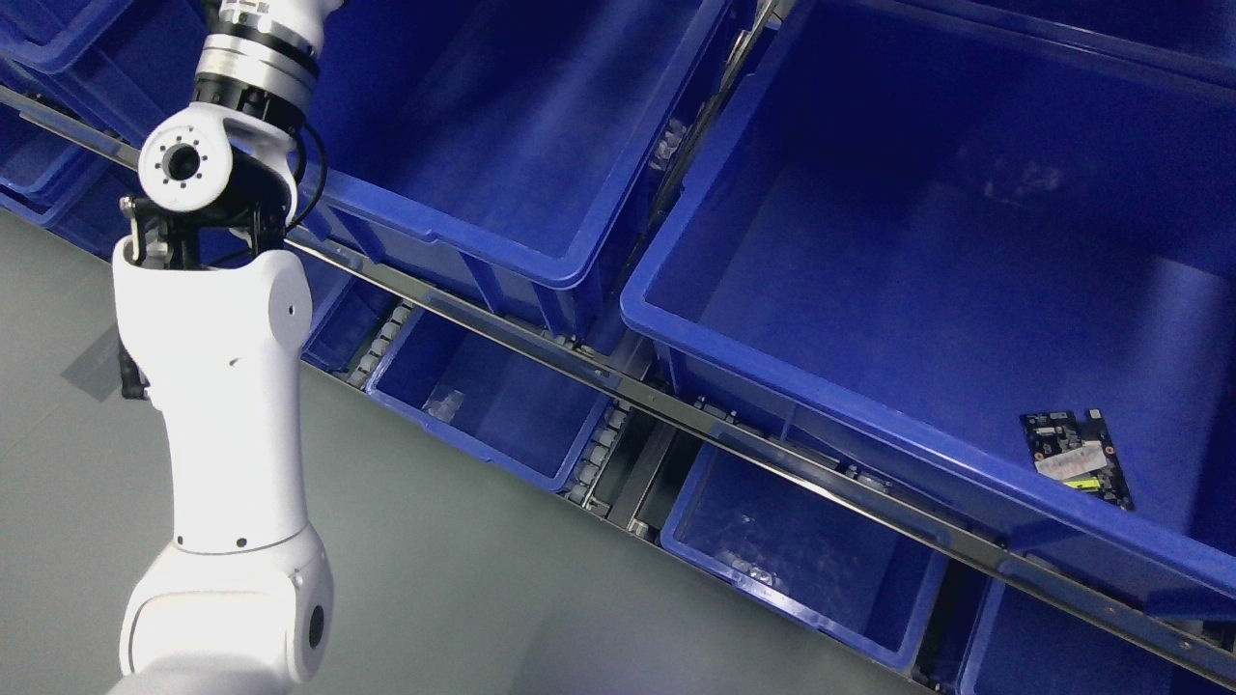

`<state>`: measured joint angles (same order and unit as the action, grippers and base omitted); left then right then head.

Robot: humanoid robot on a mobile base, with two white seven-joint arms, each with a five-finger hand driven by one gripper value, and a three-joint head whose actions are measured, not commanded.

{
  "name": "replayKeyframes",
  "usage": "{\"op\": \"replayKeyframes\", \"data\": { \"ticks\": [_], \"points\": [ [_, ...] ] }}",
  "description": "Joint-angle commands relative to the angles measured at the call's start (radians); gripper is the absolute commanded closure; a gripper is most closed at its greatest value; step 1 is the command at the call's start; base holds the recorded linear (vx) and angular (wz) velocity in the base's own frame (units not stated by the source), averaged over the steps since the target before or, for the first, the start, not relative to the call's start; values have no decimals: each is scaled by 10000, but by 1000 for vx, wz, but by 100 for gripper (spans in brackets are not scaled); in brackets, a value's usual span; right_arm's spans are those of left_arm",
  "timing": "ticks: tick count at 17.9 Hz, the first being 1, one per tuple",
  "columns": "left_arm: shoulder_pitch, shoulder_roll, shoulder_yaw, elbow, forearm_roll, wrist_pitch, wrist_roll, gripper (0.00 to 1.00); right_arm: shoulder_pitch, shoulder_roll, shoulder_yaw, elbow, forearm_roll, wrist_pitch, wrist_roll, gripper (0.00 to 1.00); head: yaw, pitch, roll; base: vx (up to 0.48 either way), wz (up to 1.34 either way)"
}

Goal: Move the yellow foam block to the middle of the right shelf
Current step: 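Lower the cube into the blue bin and release it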

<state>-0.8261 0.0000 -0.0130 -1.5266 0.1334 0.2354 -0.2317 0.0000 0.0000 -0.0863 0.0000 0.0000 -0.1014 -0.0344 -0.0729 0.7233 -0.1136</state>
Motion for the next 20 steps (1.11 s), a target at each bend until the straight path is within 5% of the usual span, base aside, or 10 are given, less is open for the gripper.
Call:
{"op": "replayKeyframes", "data": {
  "ticks": [1, 2, 3, 5, 8, 15, 20],
  "points": [
    [-758, 175, -1755, 1598, -213, 695, 47, 42, 15, -175, -11, -175, 31, 63, 7, 0, 0, 0, 0, 17, -8],
    [-804, 175, -1909, 1583, -381, 1291, 47, 16, 15, -175, 4, -175, 31, 63, 7, 0, 0, 0, 0, 17, -8],
    [-850, 175, -1956, 1507, -459, 1494, 2, 0, 15, -175, 4, -175, 31, 63, 7, 0, 0, 0, 0, 0, 0],
    [-866, 175, -1880, 1292, -460, 1253, -29, 0, 15, -175, -11, -175, 31, 63, 7, 0, 0, 0, 0, 0, 0],
    [-484, 175, -1436, 955, -460, -798, -45, 0, 15, -175, 4, -175, 31, 63, 7, 0, 0, 0, 0, 0, 0],
    [1708, 175, -193, -1866, -429, -1326, 860, 0, 15, -175, 4, -175, 31, 63, 7, 0, 0, 0, 0, 0, 0],
    [4515, 175, -131, -1976, -414, -3394, -504, 0, 15, -175, 4, -175, 31, 63, 7, 0, 0, 0, 0, -11, 1]
  ]
}}
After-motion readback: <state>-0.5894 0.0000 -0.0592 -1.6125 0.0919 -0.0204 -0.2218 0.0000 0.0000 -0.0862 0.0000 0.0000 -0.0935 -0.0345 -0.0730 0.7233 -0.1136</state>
